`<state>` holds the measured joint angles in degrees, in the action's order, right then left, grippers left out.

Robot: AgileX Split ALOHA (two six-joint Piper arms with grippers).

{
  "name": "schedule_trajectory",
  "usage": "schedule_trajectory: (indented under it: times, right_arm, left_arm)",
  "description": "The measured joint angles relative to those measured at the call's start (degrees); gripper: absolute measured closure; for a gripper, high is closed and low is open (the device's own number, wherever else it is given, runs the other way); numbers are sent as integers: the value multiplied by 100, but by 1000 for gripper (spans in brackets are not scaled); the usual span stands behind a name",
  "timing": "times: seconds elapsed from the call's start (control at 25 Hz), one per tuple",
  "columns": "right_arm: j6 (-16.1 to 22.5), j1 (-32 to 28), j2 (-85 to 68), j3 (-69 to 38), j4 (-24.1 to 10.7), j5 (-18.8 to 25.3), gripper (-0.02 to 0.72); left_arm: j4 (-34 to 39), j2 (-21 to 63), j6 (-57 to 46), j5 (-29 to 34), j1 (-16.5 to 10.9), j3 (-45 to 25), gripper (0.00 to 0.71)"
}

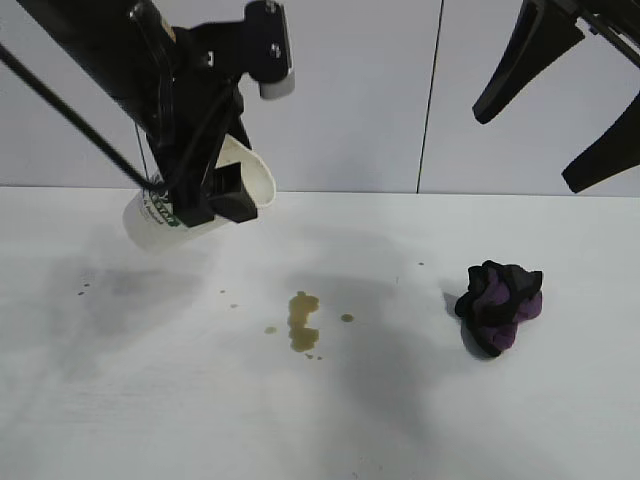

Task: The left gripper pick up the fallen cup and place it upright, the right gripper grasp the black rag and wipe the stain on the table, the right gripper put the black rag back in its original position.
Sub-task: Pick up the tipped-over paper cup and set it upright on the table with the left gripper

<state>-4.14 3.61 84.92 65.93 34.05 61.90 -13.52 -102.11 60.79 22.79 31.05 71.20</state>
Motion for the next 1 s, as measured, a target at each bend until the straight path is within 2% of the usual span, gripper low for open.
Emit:
schedule_trajectory:
  times: [0.12, 0.32, 0.48, 0.56, 0.68, 0.8, 0.88, 1.0]
  right_arm:
    - [-4, 0, 0, 0, 0, 0, 160]
    - [-35, 0, 0, 0, 0, 0, 160]
    - [-110, 0, 0, 0, 0, -13, 160]
    - [-128, 0, 0, 0, 0, -13, 160]
    - [-141, 0, 0, 0, 0, -13, 160]
    - [-148, 0, 0, 0, 0, -13, 160]
    - [-148, 0, 0, 0, 0, -13, 160]
    - [-148, 0, 0, 0, 0, -13, 160]
  left_arm:
    - [-1148, 76, 0, -6, -367, -5, 200]
    - [-2806, 110, 55, 89, -1158, -20, 200]
    - [-3938, 140, 855, 250, -1680, -232, 200]
    - [-4725, 146, 1710, 254, -1847, -468, 200]
    - [-6301, 146, 3330, 329, -2075, -908, 200]
    - [-7816, 146, 5156, 725, -2325, -1339, 200]
    - [-8176, 151, 6178, 1188, -2506, -1634, 200]
    - [-8295, 151, 6920, 1536, -2696, -2015, 200]
